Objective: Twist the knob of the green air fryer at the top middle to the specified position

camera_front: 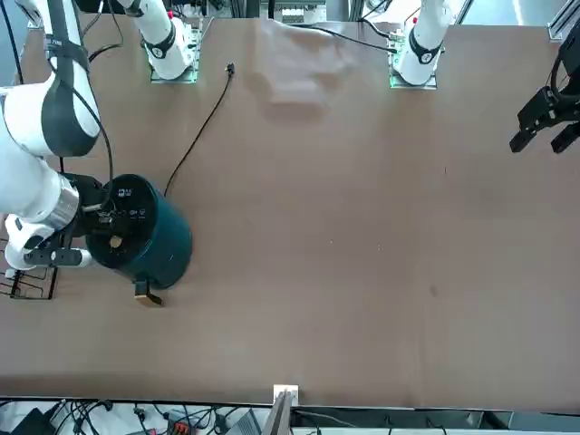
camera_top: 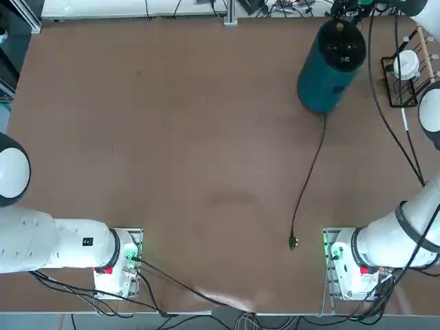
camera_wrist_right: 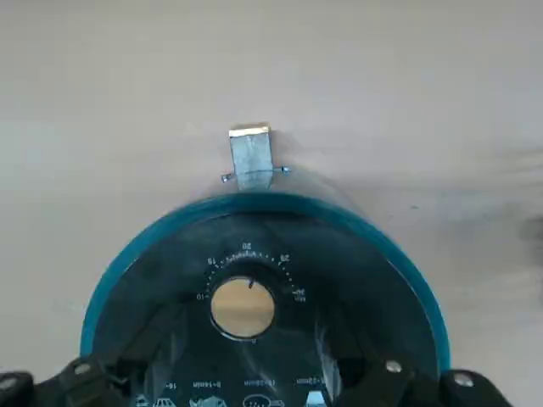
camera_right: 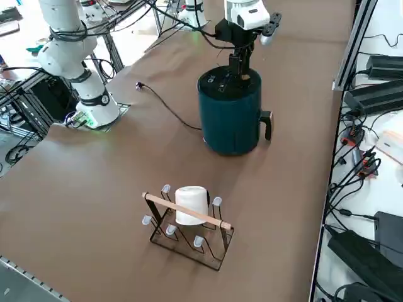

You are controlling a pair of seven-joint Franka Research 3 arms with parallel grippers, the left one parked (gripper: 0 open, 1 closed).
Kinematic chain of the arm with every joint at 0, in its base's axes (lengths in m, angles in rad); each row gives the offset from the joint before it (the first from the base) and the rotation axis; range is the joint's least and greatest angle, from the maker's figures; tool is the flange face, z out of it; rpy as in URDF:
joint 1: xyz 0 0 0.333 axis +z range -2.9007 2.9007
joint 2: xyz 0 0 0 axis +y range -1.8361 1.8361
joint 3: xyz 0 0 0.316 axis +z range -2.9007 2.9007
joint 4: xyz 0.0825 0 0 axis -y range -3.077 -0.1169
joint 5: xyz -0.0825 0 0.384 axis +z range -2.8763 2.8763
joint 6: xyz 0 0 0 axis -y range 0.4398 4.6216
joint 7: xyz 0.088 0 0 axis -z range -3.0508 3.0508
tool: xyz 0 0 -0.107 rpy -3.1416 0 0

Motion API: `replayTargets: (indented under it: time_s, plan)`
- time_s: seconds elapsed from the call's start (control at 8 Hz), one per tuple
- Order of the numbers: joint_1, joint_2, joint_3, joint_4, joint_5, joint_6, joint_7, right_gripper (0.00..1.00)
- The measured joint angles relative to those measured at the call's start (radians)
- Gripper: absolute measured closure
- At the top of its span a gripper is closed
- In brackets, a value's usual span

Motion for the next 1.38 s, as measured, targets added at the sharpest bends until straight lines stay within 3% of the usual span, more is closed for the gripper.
replayTargets:
  time_s: [0.5,1.38]
  plan:
    - [0.003,0.002,0.000,0.001,0.000,0.005,0.000,0.22]
    - [0.003,0.004,0.000,0.001,0.000,0.011,0.000,0.35]
